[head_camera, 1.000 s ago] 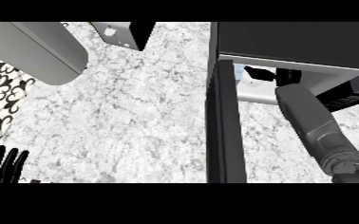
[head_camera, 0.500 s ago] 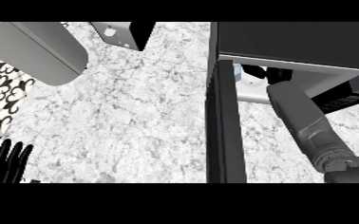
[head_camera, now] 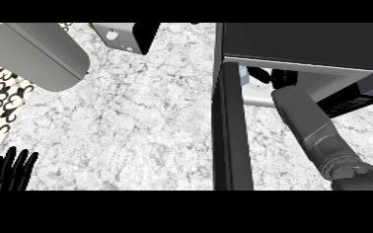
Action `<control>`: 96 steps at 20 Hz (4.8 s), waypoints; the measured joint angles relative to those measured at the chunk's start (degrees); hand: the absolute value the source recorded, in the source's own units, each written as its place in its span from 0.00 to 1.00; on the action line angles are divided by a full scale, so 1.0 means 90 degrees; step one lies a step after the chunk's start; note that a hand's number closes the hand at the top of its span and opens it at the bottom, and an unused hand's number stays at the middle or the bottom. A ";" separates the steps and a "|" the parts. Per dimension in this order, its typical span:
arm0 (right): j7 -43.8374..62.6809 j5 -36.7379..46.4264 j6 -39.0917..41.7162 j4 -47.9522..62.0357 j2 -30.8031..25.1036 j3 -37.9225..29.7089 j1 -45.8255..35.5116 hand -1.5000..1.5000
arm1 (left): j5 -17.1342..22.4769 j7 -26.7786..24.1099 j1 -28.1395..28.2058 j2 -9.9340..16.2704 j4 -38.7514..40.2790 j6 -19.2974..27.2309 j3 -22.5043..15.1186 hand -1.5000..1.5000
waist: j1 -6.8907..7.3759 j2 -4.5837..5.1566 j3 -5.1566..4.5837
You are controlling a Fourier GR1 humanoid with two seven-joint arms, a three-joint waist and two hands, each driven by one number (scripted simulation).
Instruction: Pick up the milk, place it into the microwave and close the microwave
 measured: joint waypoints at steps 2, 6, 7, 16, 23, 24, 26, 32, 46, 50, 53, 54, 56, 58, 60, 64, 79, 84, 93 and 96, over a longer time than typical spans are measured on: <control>-0.0046 -0.0015 0.0064 -0.0012 0.0001 -0.0023 0.0046 0.00 | -0.0026 -0.0042 -0.0012 -0.0026 0.0027 0.0003 -0.0006 0.00 | -0.0030 -0.0010 0.0000; -0.0159 -0.0085 0.0181 -0.0096 0.0036 -0.0108 0.0108 0.00 | -0.0100 -0.0075 0.0040 -0.0071 -0.0009 0.0027 -0.0016 0.00 | -0.0088 -0.0039 0.0003; -0.0200 -0.0121 0.0212 -0.0125 0.0056 -0.0146 0.0146 0.00 | -0.0114 -0.0098 0.0102 -0.0094 -0.0037 0.0019 -0.0027 0.00 | -0.0099 -0.0049 0.0003; -0.0756 -0.0359 0.1022 -0.0288 -0.0011 -0.0387 0.0552 0.00 | -0.0226 -0.0169 0.0400 -0.0246 -0.0245 0.0037 -0.0048 0.00 | -0.0255 -0.0117 0.0002; -0.1313 -0.0662 0.2144 -0.0488 0.0114 -0.0602 0.0997 0.00 | -0.0442 -0.0136 0.0683 -0.0452 -0.0520 0.0051 -0.0269 0.00 | -0.0426 -0.0203 -0.0008; -0.1361 -0.0710 0.2273 -0.0530 0.0143 -0.0630 0.1065 0.00 | -0.0530 -0.0141 0.0771 -0.0511 -0.0593 0.0058 -0.0354 0.00 | -0.0445 -0.0219 -0.0011; -0.1476 -0.0803 0.2477 -0.0600 0.0197 -0.0695 0.1185 0.00 | -0.0566 -0.0129 0.0850 -0.0503 -0.0688 0.0000 -0.0382 0.00 | -0.0462 -0.0238 -0.0019; -0.1718 -0.0987 0.3239 -0.0866 0.0561 -0.0683 0.1728 0.00 | -0.0697 -0.0130 0.1057 -0.0530 -0.0767 -0.0360 -0.0815 0.00 | -0.0635 -0.0295 -0.0022; -0.1888 -0.1212 0.5072 -0.2830 0.0896 -0.0073 0.3984 0.00 | -0.1173 0.0222 0.0824 -0.0446 -0.0964 -0.0846 -0.1747 1.00 | -0.0893 -0.0366 -0.0035; -0.1751 -0.1451 0.5512 -0.3856 0.0874 0.0072 0.4839 0.00 | -0.1734 0.0326 0.0488 -0.0602 -0.0788 -0.0672 -0.2170 1.00 | -0.0930 -0.0366 -0.0036; -0.1621 -0.1703 0.5889 -0.4720 0.0769 0.0129 0.5511 1.00 | -0.2158 0.0424 0.0137 -0.0742 -0.0554 -0.0408 -0.2541 1.00 | -0.0938 -0.0357 -0.0037; -0.1562 -0.1800 0.6039 -0.5036 0.0688 0.0135 0.5767 1.00 | -0.2264 0.0462 0.0031 -0.0771 -0.0490 -0.0353 -0.2630 1.00 | -0.0942 -0.0355 -0.0037; -0.1382 -0.2007 0.6288 -0.5686 0.0564 0.0140 0.6255 1.00 | -0.2386 0.0664 -0.0208 -0.0774 -0.0451 -0.0260 -0.2753 1.00 | -0.0927 -0.0346 -0.0037; -0.1162 -0.2214 0.6500 -0.6297 0.0476 0.0148 0.6662 0.00 | -0.2567 0.0896 -0.0552 -0.0812 -0.0296 -0.0050 -0.2988 1.00 | -0.0916 -0.0335 -0.0036; -0.0999 -0.2433 0.6669 -0.6776 0.0378 0.0092 0.7011 0.00 | -0.2795 0.0989 -0.0937 -0.0837 -0.0026 0.0270 -0.3241 1.00 | -0.0887 -0.0324 -0.0033; -0.0573 -0.2874 0.6858 -0.7652 0.0237 -0.0087 0.7513 0.00 | -0.2966 0.1263 -0.1909 -0.0862 0.0657 0.0821 -0.3603 1.00 | -0.0858 -0.0307 -0.0031; 0.0072 -0.3655 0.7502 -0.9257 -0.0505 -0.0704 0.8262 0.00 | -0.2354 0.1838 -0.5347 -0.0849 0.3665 0.3568 -0.6132 1.00 | -0.0970 -0.0280 -0.0030; 0.0433 -0.3949 0.7702 -0.9808 -0.0599 -0.0629 0.8199 0.00 | -0.1323 0.2058 -0.6185 -0.0846 0.4527 0.4210 -0.6946 1.00 | -0.1155 -0.0243 -0.0036; 0.0894 -0.4368 0.8170 -1.0233 -0.0937 -0.0462 0.7820 0.00 | 0.0142 0.2000 -0.7262 -0.0843 0.5152 0.4788 -0.7580 1.00 | -0.1626 -0.0127 -0.0047; 0.1020 -0.4463 0.8306 -1.0396 -0.1066 -0.0383 0.7659 0.00 | 0.0549 0.1788 -0.7581 -0.0850 0.5137 0.4932 -0.7472 1.00 | -0.1809 -0.0082 -0.0057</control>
